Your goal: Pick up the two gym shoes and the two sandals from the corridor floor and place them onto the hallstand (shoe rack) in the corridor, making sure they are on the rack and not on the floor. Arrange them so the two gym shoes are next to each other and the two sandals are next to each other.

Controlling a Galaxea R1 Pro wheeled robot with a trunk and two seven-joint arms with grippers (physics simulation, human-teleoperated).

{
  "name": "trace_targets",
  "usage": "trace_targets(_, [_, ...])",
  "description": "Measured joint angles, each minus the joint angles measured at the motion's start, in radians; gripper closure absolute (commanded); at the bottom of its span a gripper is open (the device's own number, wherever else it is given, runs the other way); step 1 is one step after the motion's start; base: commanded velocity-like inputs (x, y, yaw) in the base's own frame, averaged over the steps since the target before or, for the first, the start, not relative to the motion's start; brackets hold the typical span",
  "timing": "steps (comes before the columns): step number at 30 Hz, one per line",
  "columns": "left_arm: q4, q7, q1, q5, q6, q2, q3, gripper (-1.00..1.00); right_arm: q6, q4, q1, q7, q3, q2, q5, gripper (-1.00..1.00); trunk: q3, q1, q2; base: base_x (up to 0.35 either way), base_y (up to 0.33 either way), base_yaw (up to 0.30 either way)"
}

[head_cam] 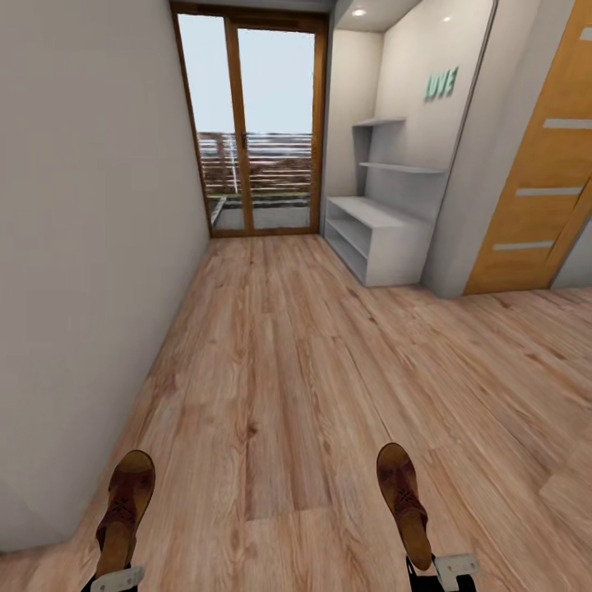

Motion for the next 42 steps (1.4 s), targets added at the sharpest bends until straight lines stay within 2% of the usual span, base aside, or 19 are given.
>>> trace_targets(25, [0.001,0.000,0.000,0.003,0.000,0.000,0.000,1.00,0.000,-0.004,0.000,0.000,0.000,0.000,-0.002,1.00,0.000,0.000,0.000,0.339,0.000,0.002])
trace_targets(34, [0.000,0.000,0.000,0.002,0.000,0.000,0.000,1.00,0.000,-0.007,0.000,0.000,-0.002,0.000,-0.002,1.00,0.000,0.000,0.000,0.339,0.000,0.220])
trace_targets(42, [0.001,0.000,0.000,0.002,0.001,0.000,0.000,1.00,0.000,-0.010,0.000,0.000,-0.004,0.000,-0.003,1.00,0.000,0.000,0.000,0.339,0.000,0.026])
